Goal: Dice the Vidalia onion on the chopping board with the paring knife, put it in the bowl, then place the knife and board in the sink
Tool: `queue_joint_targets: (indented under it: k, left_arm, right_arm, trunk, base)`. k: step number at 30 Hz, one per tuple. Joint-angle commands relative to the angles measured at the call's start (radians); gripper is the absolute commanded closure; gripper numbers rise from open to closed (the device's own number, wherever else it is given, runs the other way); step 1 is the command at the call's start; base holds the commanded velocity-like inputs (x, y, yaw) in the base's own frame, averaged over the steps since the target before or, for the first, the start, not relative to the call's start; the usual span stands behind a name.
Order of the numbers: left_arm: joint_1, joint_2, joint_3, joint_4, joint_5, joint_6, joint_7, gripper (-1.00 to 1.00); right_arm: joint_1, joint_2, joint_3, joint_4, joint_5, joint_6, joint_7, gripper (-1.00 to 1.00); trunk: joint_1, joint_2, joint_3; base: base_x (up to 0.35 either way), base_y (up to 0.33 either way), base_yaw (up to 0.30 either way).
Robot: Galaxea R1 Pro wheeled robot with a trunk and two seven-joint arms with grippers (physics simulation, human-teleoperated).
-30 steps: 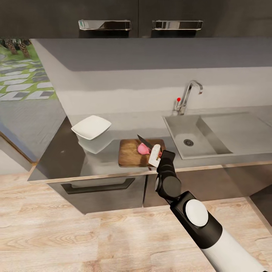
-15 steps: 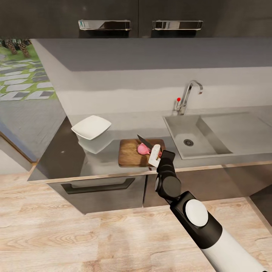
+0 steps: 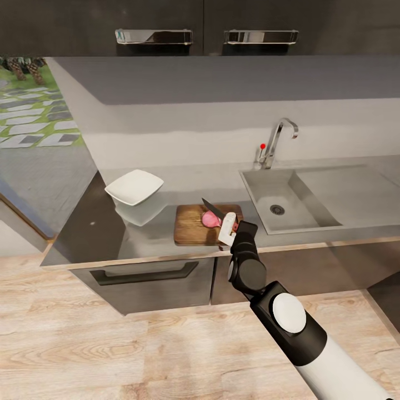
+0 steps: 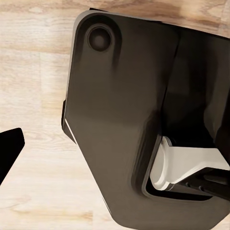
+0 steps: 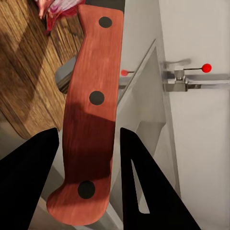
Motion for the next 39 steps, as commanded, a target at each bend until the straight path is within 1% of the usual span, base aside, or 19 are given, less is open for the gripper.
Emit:
queue_joint_targets:
  k: [1, 39]
  left_arm:
    - [0.0, 0.001, -0.003, -0.001, 0.01, 0.0, 0.0, -1.0]
    - [0.0, 0.001, -0.003, -0.001, 0.011, 0.0, 0.0, -1.0]
  right_arm:
    - [-0.001, -0.001, 0.003, -0.001, 0.008, 0.005, 0.01, 1.0]
    - [-0.001, 0.0, 0.003, -0.001, 0.01, 0.005, 0.01, 1.0]
  trunk:
    - [0.0, -0.001, -0.001]
    - [0.0, -0.001, -0.001]
  base:
    - [0.0, 0.0, 0.0]
    - [0.0, 0.0, 0.0]
